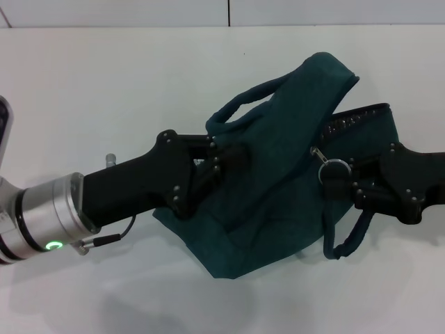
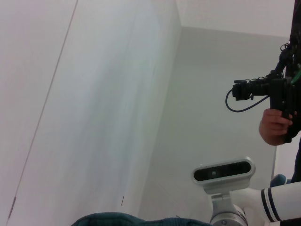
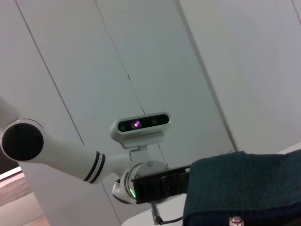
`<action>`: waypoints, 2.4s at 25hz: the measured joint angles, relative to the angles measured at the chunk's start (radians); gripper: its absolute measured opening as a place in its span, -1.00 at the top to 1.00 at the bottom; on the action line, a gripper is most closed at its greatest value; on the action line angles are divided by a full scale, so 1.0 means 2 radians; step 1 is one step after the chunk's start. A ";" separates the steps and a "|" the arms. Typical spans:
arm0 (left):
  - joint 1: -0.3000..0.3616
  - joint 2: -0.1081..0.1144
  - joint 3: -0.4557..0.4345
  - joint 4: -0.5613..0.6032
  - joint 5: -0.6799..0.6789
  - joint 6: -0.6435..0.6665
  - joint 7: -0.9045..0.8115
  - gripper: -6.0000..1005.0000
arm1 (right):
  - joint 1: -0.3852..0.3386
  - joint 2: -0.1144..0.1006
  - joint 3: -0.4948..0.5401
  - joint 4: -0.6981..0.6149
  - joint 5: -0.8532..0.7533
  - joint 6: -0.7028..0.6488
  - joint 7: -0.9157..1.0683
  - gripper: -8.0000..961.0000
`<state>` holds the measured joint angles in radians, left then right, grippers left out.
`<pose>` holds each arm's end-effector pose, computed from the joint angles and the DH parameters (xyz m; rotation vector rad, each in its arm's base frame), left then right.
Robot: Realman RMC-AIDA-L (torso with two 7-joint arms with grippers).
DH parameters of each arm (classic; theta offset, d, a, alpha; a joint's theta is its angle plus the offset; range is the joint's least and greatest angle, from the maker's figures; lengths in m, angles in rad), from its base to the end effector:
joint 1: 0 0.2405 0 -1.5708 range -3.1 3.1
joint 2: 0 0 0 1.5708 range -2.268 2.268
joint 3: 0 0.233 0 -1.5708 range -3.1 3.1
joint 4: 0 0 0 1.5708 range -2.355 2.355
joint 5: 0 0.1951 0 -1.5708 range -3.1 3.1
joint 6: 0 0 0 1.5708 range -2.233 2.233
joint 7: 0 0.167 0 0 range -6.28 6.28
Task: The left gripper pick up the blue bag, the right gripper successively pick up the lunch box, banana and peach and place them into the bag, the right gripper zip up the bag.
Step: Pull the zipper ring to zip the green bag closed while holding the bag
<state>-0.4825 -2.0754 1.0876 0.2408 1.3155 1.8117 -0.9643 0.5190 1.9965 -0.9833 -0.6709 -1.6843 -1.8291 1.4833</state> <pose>-0.1804 0.2536 -0.0307 -2.5957 -0.4162 -1.4764 0.1785 0.2815 0.0093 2.8680 -0.4974 -0.9716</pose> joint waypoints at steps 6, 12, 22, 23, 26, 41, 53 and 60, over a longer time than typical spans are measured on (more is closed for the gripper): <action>0.000 0.000 0.000 0.000 0.000 0.000 0.000 0.88 | -0.003 0.000 0.005 -0.001 0.000 0.001 -0.001 0.79; 0.000 0.000 0.001 0.000 0.000 0.001 0.000 0.88 | -0.005 0.001 0.024 0.000 0.001 -0.002 -0.003 0.91; 0.000 0.000 0.001 0.000 -0.001 0.001 0.000 0.87 | -0.006 -0.003 0.039 0.000 0.005 -0.010 -0.001 0.97; 0.000 0.000 0.001 0.000 -0.001 0.001 0.000 0.87 | -0.007 -0.002 0.048 0.000 0.006 -0.015 -0.001 0.97; 0.000 0.000 0.000 0.000 0.000 0.001 0.000 0.87 | -0.009 0.000 0.075 0.000 0.006 -0.030 -0.003 0.97; 0.000 0.000 0.005 0.000 0.011 0.012 -0.002 0.87 | -0.002 0.007 0.089 0.020 0.031 -0.033 -0.019 0.97; -0.001 0.000 0.005 0.000 0.037 0.023 -0.003 0.87 | -0.002 0.008 0.089 0.034 0.046 -0.016 -0.025 0.96; 0.001 0.000 0.005 0.000 0.040 0.024 -0.003 0.87 | -0.002 0.008 0.089 0.038 0.054 -0.016 -0.026 0.96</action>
<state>-0.4802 -2.0755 1.0982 0.2408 1.3953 1.8607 -0.9712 0.5150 2.0126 -0.8043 -0.5952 -1.5764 -1.8609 1.4312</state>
